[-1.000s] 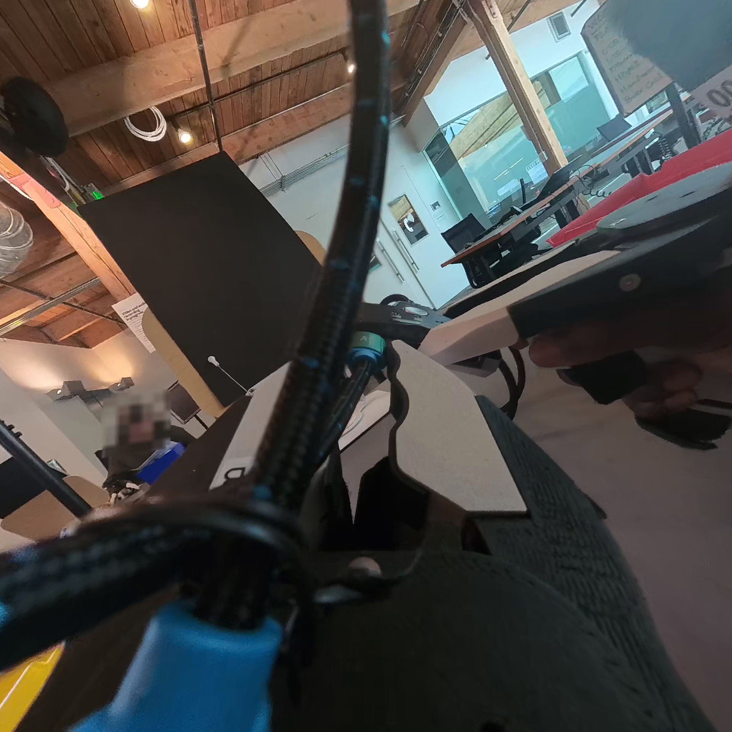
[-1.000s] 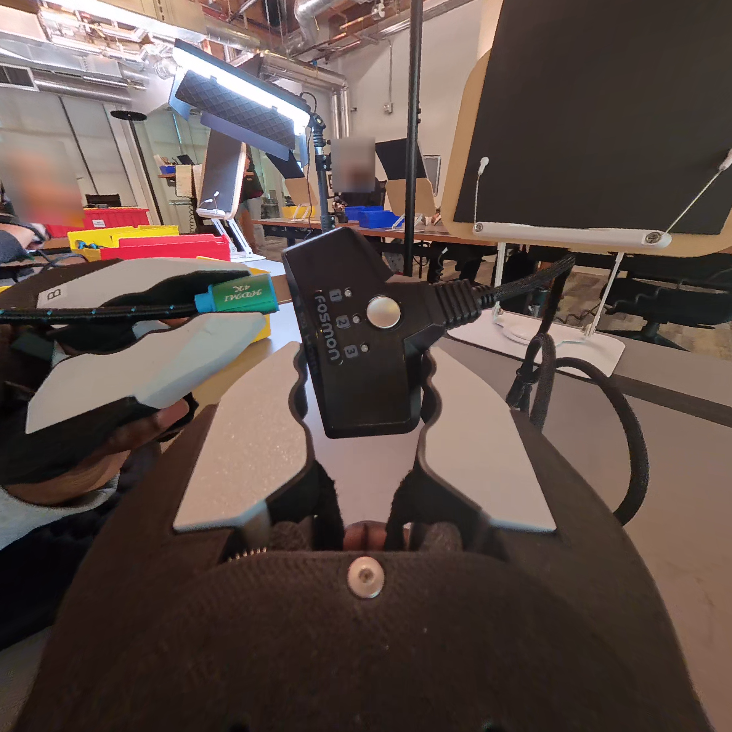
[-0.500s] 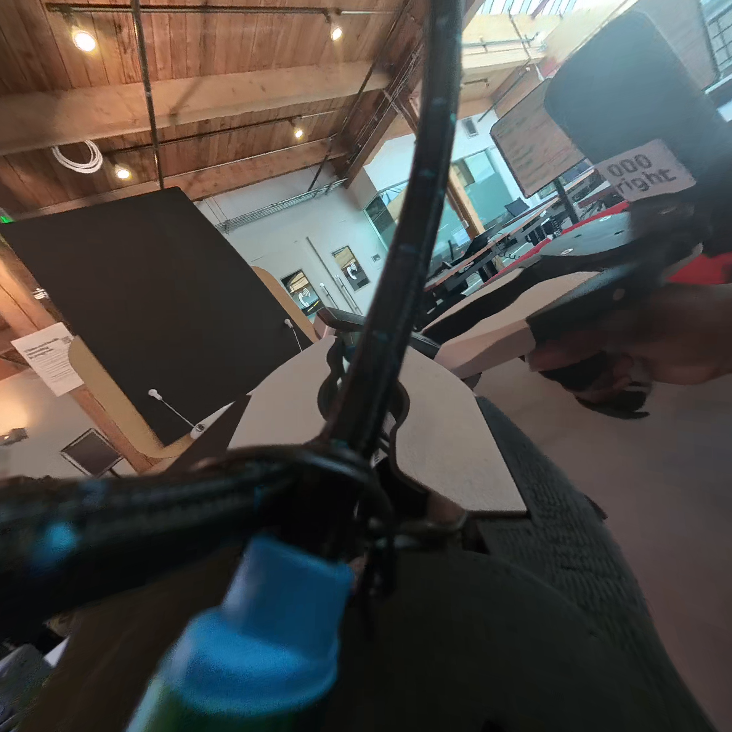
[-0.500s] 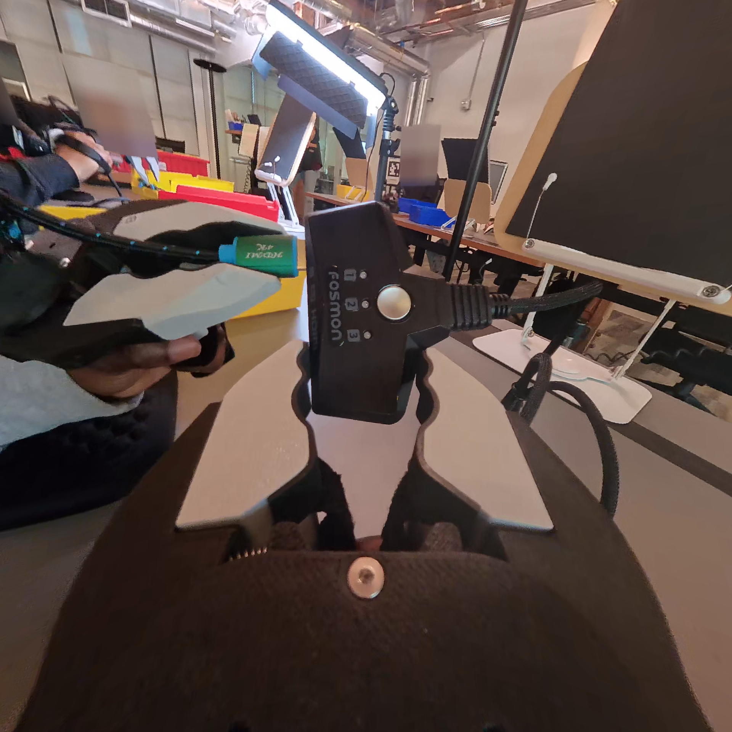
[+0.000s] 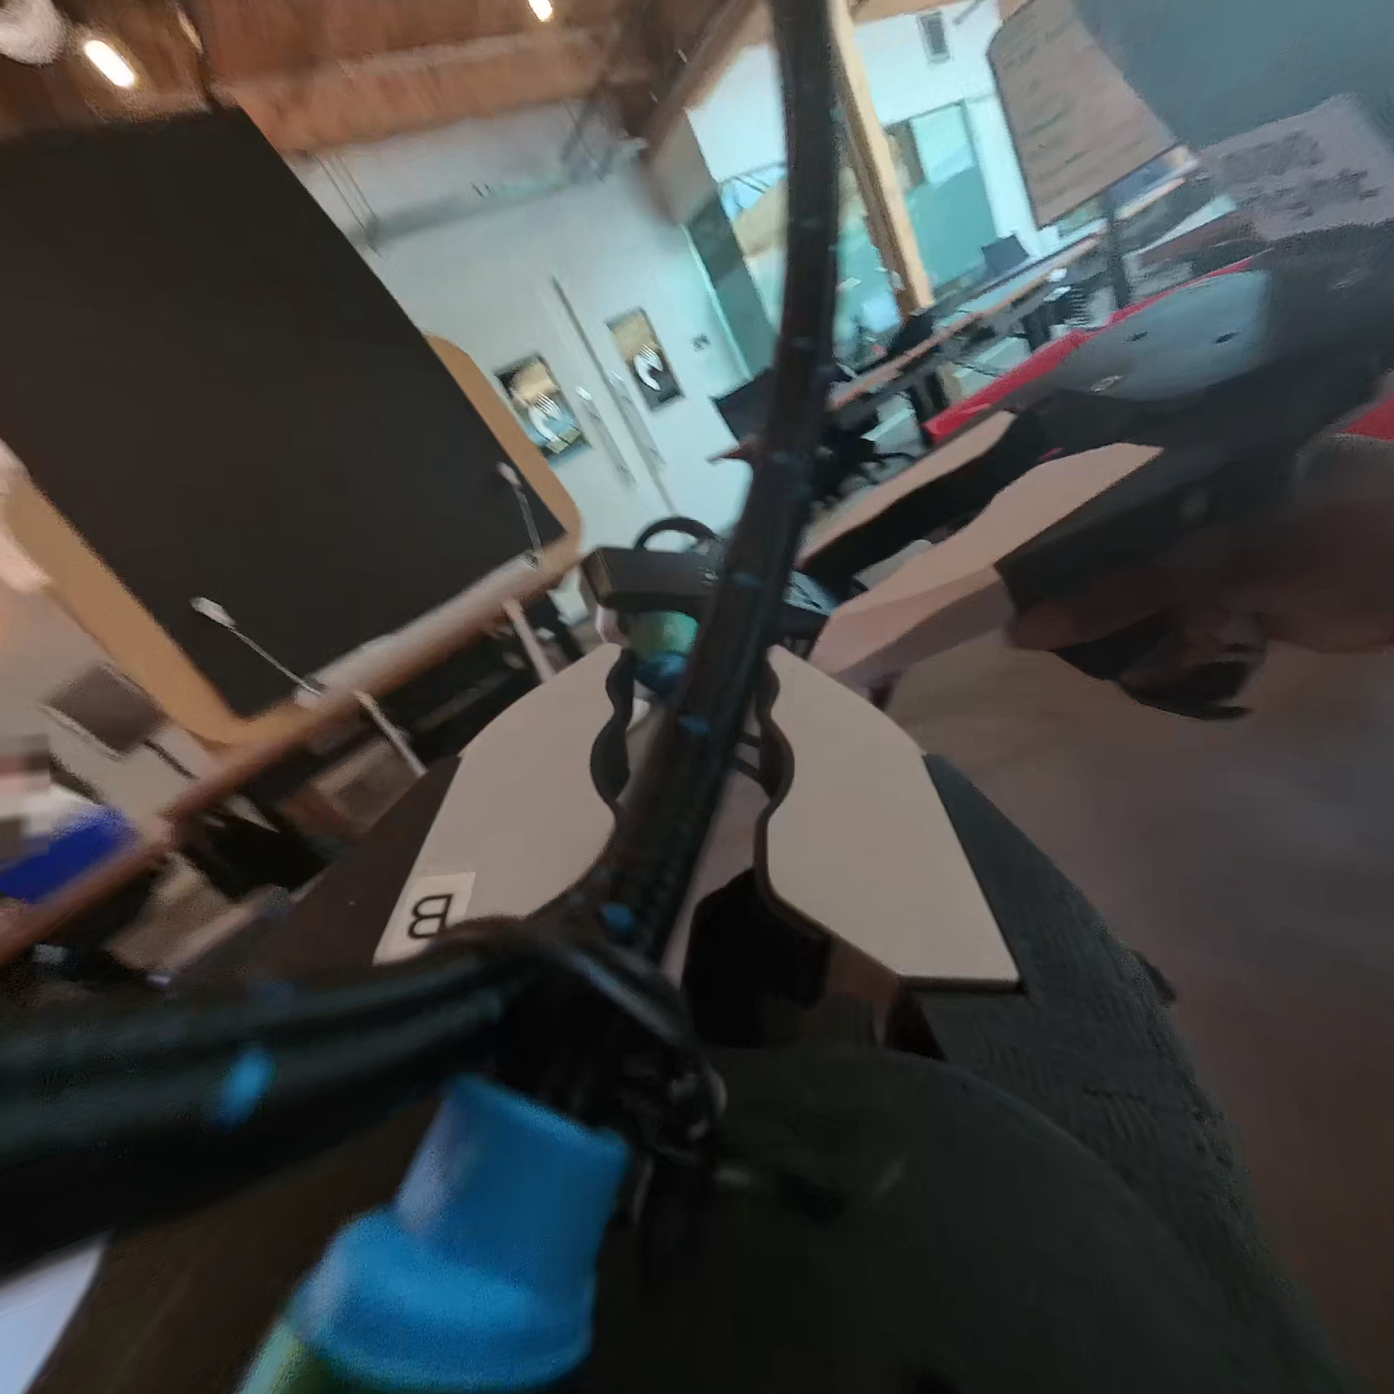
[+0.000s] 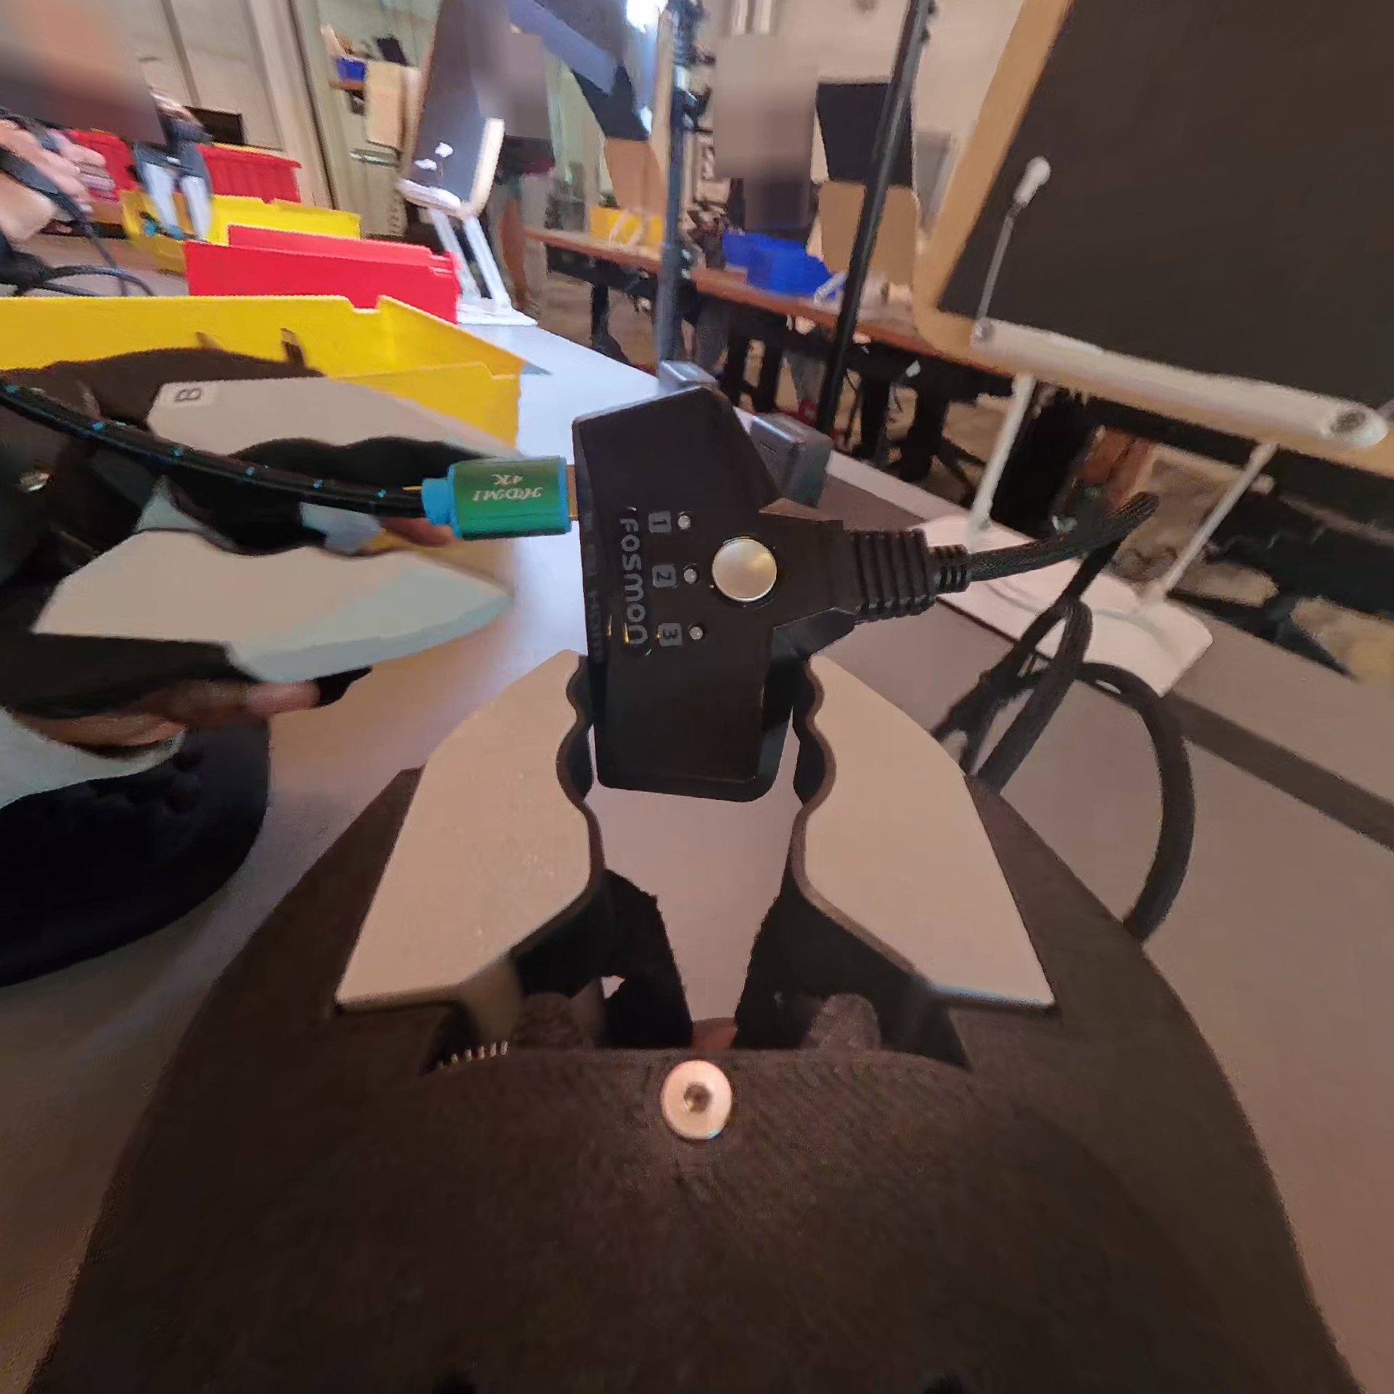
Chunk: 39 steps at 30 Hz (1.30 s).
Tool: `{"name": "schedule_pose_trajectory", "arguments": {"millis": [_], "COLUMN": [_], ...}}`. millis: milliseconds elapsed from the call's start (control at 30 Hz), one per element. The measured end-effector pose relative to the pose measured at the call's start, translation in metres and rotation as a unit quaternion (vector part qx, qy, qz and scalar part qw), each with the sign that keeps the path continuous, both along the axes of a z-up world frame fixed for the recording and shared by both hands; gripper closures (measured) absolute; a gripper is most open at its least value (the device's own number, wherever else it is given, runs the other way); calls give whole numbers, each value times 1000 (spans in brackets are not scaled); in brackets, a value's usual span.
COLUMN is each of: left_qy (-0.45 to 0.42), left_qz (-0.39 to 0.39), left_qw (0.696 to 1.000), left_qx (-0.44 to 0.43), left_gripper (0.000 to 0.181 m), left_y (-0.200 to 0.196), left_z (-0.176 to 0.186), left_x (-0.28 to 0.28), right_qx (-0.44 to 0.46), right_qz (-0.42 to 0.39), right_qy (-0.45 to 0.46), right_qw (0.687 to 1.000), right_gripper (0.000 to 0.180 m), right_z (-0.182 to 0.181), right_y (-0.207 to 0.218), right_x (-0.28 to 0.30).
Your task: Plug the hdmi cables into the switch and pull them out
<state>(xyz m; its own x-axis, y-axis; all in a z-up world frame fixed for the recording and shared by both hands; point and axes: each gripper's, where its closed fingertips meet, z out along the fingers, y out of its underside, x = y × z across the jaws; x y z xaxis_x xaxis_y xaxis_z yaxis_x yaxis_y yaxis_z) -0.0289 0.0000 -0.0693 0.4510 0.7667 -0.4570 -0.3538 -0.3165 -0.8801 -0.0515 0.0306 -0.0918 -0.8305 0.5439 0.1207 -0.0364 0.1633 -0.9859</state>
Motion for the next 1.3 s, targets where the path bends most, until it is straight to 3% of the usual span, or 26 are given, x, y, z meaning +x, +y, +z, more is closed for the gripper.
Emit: {"name": "schedule_pose_trajectory", "arguments": {"millis": [67, 200, 500, 567, 700, 800, 900, 1067, 1133, 1200, 1300], "left_qy": [-50, -58, -63, -91, -123, -56, -11, 13, -14, -101, -265], "left_qz": [-26, -32, 21, -19, -180, -228, -205, -166, -153, -109, -153], "left_qw": [998, 990, 995, 994, 970, 952, 940, 947, 958, 972, 946], "left_qx": [33, 124, 71, 64, 105, 196, 272, 273, 243, 179, 106], "left_gripper": [143, 133, 127, 125, 128, 128, 129, 130, 135, 141, 145], "left_y": [0, -18, -22, -10, 14, -1, -31, -40, -31, -20, 15], "left_z": [-5, 13, 1, -5, 4, 39, 59, 60, 49, 16, -37], "left_x": [0, -1, -7, -4, 27, 43, 41, 35, 29, 10, 7], "right_qx": [13, 92, 140, 160, 148, 159, 222, 278, 286, 293, 320], "right_qz": [-30, -67, -60, -69, -116, -126, -119, -124, -124, -126, -126], "right_qy": [-21, -94, -184, -201, -201, -215, -220, -194, -185, -180, -167], "right_qw": [999, 989, 971, 964, 961, 955, 943, 933, 932, 931, 924], "right_gripper": [128, 127, 127, 127, 131, 132, 132, 132, 132, 132, 132], "right_z": [-3, -35, -69, -78, -78, -84, -100, -104, -105, -105, -105], "right_y": [13, 43, 44, 49, 65, 78, 81, 78, 77, 76, 76], "right_x": [-13, -33, -29, -30, -45, -49, -44, -39, -39, -38, -35]}}
